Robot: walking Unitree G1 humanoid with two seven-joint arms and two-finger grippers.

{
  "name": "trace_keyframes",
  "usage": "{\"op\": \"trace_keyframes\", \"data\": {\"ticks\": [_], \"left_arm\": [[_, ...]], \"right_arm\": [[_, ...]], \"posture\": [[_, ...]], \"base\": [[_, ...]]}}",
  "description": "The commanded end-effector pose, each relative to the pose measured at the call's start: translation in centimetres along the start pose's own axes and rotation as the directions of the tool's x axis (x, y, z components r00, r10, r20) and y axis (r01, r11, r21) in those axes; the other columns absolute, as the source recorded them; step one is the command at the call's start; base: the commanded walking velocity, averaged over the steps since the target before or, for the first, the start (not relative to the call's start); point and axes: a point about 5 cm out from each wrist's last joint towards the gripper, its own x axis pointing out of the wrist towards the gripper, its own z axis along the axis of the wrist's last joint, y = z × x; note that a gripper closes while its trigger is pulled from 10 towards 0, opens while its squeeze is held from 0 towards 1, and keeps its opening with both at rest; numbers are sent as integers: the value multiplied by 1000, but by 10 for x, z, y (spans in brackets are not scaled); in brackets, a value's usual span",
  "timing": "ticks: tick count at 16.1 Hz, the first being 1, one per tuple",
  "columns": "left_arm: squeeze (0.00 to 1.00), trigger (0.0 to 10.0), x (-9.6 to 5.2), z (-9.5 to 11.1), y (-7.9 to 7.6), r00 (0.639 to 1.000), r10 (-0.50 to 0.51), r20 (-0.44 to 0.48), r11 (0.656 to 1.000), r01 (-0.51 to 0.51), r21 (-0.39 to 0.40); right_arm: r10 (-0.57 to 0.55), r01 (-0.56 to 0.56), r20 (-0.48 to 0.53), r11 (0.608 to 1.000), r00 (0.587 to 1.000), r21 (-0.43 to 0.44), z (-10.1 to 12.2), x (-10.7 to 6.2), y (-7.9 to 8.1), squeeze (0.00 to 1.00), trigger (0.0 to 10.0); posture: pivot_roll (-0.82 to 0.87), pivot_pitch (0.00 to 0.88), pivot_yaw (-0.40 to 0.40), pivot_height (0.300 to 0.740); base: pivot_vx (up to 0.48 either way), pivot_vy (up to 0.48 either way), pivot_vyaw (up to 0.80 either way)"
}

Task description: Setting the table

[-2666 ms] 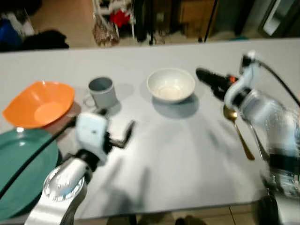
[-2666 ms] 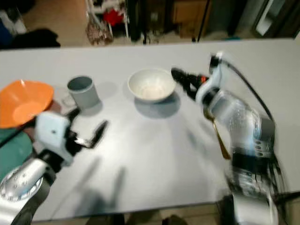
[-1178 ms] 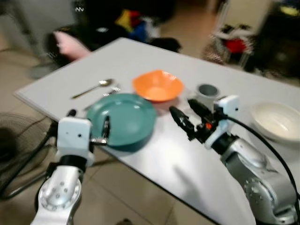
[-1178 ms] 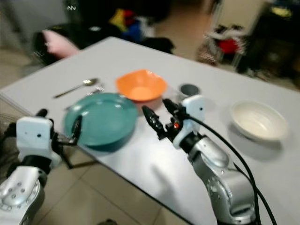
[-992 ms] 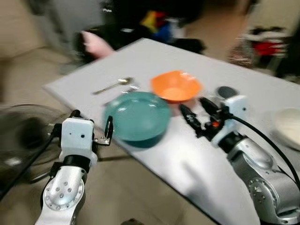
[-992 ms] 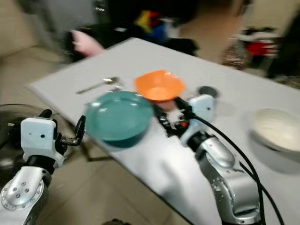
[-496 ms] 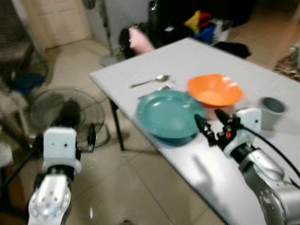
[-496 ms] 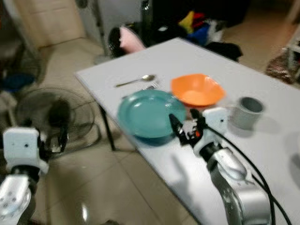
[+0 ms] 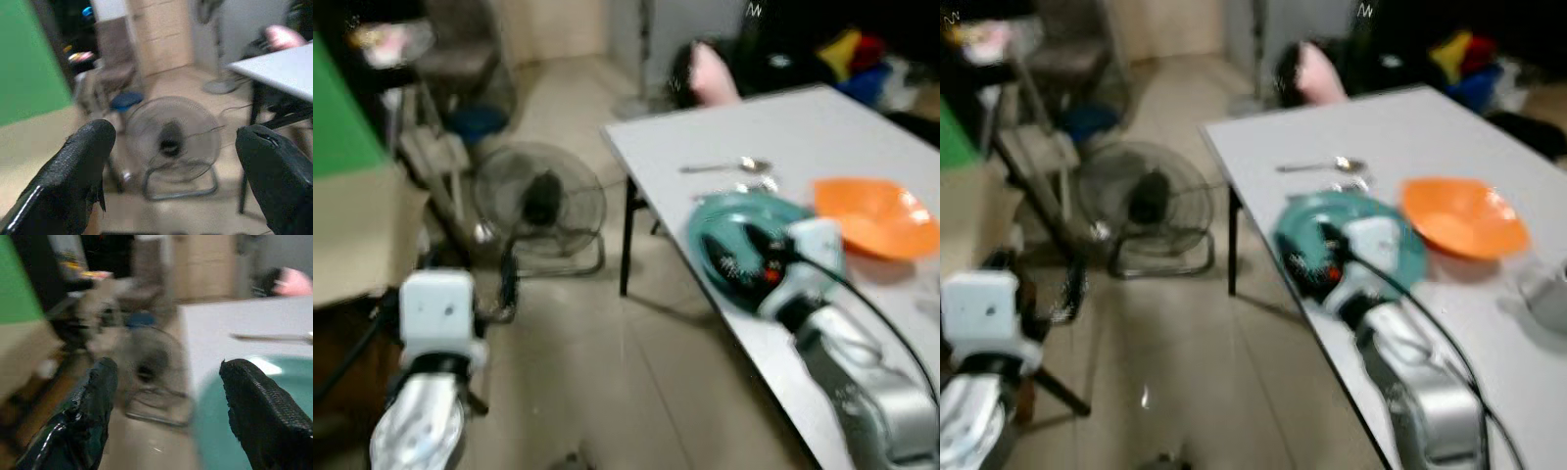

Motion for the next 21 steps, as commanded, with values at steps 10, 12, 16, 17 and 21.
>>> {"op": "trace_keyframes", "data": {"ticks": [10, 12, 16, 17, 21], "left_arm": [[0, 10000, 6, 5, -3, 1000, -14, 10, 1000, 14, 2], [0, 10000, 9, 2, -5, 999, -40, 3, 999, 40, 3], [0, 10000, 21, -9, -12, 994, -108, -6, 993, 108, -41], [0, 10000, 23, -18, -12, 993, -115, -15, 992, 114, -49], [0, 10000, 23, -34, -8, 994, -104, -35, 994, 103, -39]], "right_arm": [[-118, 119, -17, 993, 993, 28, -5, 4, -10, 0, 10000], [-211, 211, 5, 977, 977, 23, -5, 0, -26, 0, 10000], [-309, 309, 27, 951, 951, 7, -17, -10, -49, 0, 10000], [-325, 325, 18, 945, 945, 32, -26, -15, -55, 0, 10000], [-366, 367, -28, 930, 930, 29, -48, -21, -62, 0, 10000]], "posture": [[-60, 34, 5, 740], [-73, 36, 13, 740], [-100, 34, 42, 740], [-114, 33, 57, 740], [-122, 30, 68, 740]], "base": [[0, 316, 80], [0, 349, 0], [0, 348, 0], [0, 345, 0], [0, 345, 0]]}}
